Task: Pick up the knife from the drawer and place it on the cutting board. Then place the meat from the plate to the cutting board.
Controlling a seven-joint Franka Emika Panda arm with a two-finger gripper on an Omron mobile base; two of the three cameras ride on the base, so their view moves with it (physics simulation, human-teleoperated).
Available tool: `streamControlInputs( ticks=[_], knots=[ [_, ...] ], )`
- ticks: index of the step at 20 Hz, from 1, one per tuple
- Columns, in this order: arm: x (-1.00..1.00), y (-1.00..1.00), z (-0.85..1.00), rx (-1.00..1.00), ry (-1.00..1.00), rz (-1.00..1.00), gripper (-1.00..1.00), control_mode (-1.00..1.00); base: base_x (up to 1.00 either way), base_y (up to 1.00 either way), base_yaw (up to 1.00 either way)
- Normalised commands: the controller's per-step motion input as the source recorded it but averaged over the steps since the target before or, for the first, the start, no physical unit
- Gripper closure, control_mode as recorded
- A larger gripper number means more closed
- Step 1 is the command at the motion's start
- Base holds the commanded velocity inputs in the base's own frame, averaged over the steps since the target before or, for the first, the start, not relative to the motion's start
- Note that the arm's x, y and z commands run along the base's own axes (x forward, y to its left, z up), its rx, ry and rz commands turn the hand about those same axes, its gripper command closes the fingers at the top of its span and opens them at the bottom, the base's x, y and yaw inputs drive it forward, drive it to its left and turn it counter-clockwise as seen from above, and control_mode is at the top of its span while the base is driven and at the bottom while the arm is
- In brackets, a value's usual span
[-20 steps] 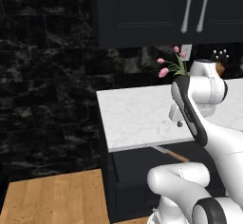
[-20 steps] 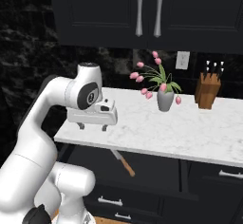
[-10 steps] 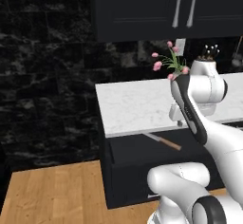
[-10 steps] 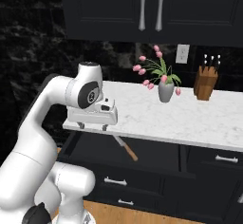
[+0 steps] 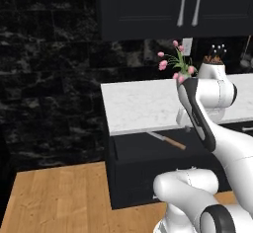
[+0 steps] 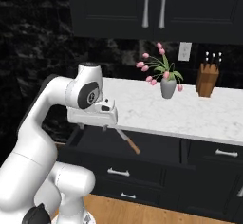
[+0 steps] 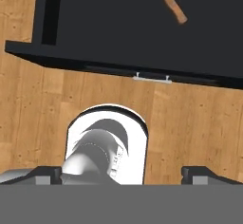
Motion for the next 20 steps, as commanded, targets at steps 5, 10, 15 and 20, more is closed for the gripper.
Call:
streamControlInputs(
  ticks=[5,10,15,20],
  knots=[
    [0.0,0.0,0.0,0.0,0.0,0.0,-1.0,1.0,-0.34,-0.29,0.08],
    [0.0,-0.59,-0.07,0.05,0.0,0.06,-1.0,-1.0,0.0,0.0,0.0],
    [0.25,-0.74,-0.49,0.07,0.01,0.03,-1.0,-1.0,0.0,0.0,0.0],
    [0.71,-0.35,-0.33,0.0,0.03,0.05,-1.0,-1.0,0.0,0.0,0.0]
  ],
)
